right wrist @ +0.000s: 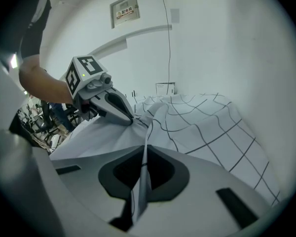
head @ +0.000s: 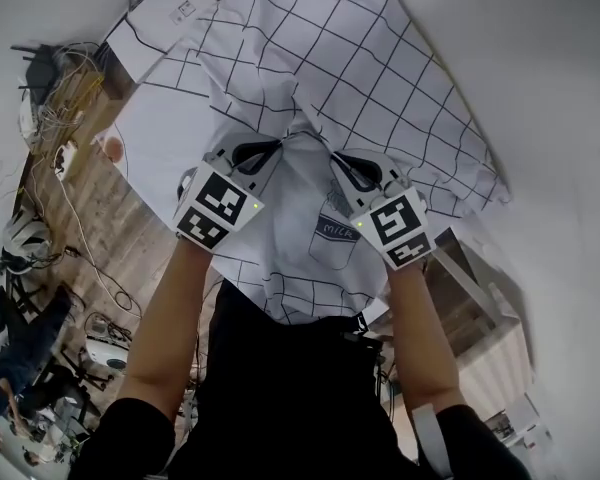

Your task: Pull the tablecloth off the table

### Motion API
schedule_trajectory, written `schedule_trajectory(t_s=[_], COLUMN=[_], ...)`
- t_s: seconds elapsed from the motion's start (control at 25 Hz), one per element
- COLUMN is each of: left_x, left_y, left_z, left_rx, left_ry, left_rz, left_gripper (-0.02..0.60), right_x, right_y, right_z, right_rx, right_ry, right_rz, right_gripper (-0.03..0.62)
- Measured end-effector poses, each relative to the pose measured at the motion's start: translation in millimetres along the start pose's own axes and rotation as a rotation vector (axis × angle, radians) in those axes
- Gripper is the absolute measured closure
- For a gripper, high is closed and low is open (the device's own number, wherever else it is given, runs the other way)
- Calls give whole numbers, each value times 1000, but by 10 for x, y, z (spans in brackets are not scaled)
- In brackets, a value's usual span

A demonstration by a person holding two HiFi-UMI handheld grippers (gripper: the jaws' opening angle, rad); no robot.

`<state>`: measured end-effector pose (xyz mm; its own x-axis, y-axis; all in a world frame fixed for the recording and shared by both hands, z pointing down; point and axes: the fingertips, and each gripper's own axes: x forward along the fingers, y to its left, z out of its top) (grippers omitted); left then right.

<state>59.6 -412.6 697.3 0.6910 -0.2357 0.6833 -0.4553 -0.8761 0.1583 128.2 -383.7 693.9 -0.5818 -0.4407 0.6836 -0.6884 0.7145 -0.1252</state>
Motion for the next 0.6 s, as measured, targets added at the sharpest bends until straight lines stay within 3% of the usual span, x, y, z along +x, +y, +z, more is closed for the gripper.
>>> schedule_trajectory(t_s=[0.6], left_x=[-623], left_y=[-251], left_z=[738], left_rx=[36], left_ry=[-146], left_rz=[5], left_gripper=[569], right_x=[-736], right_y=[14], right_z=[617], right_rx=[-5], right_ry=[-122], right_rz=[-75], right_gripper=[572])
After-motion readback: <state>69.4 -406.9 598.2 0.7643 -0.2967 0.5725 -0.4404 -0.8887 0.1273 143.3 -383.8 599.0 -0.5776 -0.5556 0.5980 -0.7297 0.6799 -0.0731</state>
